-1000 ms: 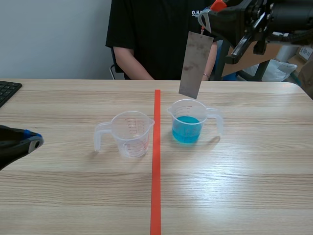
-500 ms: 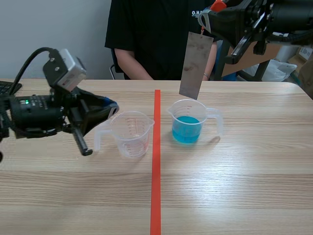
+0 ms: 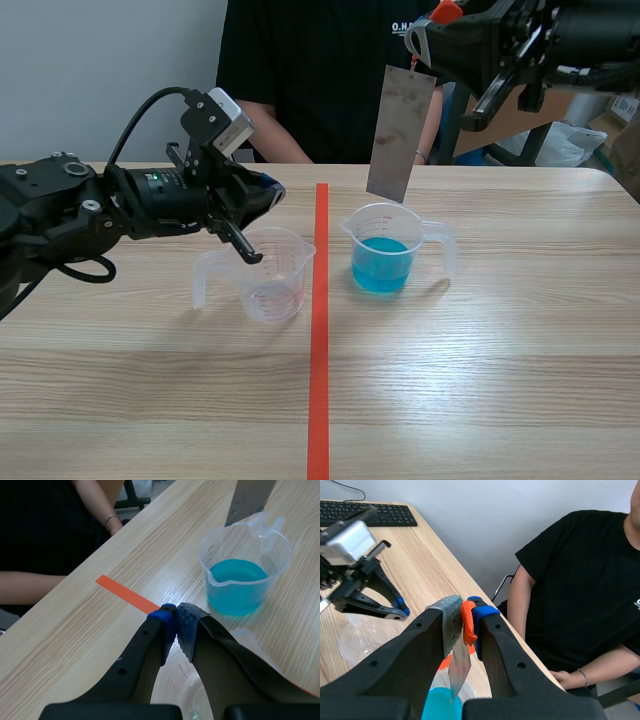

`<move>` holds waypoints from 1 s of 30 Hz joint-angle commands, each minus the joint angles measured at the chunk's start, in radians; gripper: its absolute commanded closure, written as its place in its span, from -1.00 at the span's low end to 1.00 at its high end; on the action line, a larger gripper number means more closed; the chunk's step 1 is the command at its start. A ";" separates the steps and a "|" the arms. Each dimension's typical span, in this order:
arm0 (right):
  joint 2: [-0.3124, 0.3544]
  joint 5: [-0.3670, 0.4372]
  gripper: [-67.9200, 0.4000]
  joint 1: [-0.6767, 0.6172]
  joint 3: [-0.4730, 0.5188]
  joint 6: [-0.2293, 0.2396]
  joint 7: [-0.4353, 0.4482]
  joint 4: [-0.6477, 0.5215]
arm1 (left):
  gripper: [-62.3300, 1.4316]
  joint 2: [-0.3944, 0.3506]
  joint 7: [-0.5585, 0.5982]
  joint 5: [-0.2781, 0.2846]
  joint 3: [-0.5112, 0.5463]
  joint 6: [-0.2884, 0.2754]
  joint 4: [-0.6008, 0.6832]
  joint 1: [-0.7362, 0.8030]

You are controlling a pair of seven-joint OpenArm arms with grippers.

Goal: Do the redox reaction experiment.
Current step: 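Raise the plate and point at it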

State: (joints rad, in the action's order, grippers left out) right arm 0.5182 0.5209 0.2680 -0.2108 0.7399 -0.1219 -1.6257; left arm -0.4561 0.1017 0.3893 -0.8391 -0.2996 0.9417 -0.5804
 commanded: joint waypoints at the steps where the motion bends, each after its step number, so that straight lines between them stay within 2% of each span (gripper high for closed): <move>1: 0.010 0.010 0.94 0.026 0.016 0.006 0.012 -0.018 | 0.87 0.026 0.028 0.005 -0.010 -0.002 0.002 -0.032; 6: 0.010 0.010 0.94 0.026 0.016 0.006 0.011 -0.018 | 0.87 0.083 0.063 0.005 -0.051 -0.010 -0.085 -0.080; 13: 0.010 0.010 0.94 0.026 0.016 0.006 0.011 -0.018 | 0.87 0.148 0.077 -0.013 -0.061 -0.034 -0.140 -0.109; 24: 0.007 0.010 0.94 0.026 0.016 0.006 0.004 -0.018 | 0.87 0.203 0.085 -0.013 -0.065 -0.034 -0.151 -0.124; 30: 0.007 0.010 0.94 0.026 0.016 0.006 0.004 -0.018 | 0.87 0.215 0.080 -0.018 -0.065 -0.012 -0.151 -0.124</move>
State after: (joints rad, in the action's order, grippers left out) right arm 0.5182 0.5209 0.2680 -0.2108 0.7399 -0.1295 -1.6257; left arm -0.2516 0.1688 0.3664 -0.9096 -0.3210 0.7753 -0.6815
